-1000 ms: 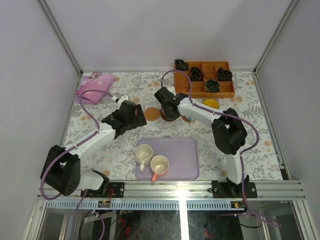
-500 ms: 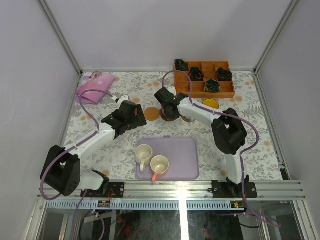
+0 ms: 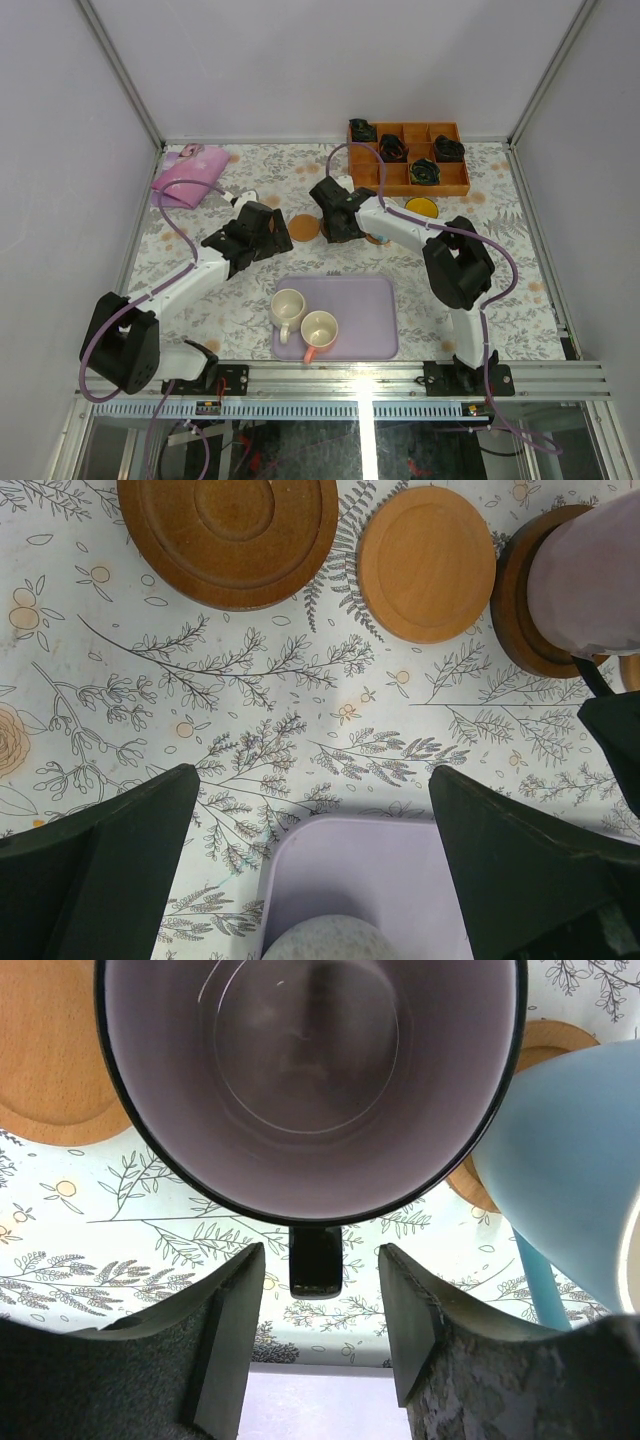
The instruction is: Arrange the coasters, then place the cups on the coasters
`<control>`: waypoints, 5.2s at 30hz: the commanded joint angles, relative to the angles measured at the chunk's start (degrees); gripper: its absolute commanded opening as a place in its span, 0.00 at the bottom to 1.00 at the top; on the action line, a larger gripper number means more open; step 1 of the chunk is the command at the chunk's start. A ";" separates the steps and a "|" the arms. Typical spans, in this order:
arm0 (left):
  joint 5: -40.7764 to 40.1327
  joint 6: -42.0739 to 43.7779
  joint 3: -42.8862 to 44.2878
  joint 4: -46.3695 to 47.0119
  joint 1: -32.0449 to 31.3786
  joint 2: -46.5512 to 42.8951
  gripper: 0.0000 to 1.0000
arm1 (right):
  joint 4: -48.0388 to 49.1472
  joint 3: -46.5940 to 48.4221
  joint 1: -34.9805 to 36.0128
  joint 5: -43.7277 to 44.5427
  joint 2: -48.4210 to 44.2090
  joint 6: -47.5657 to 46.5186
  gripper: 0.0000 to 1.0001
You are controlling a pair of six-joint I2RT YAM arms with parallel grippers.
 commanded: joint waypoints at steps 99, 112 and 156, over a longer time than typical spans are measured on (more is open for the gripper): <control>9.65 11.28 2.29 -13.53 0.00 -13.28 1.00 | 0.25 -4.92 0.30 -5.71 -16.23 -4.33 0.79; 18.63 -0.40 7.31 -28.73 -13.07 -23.17 1.00 | 2.80 -12.97 0.22 -0.04 -29.11 -4.85 0.79; -9.60 -27.51 1.32 -26.92 -58.77 -4.77 0.48 | 6.33 -24.04 0.17 -1.51 -38.02 -6.11 0.79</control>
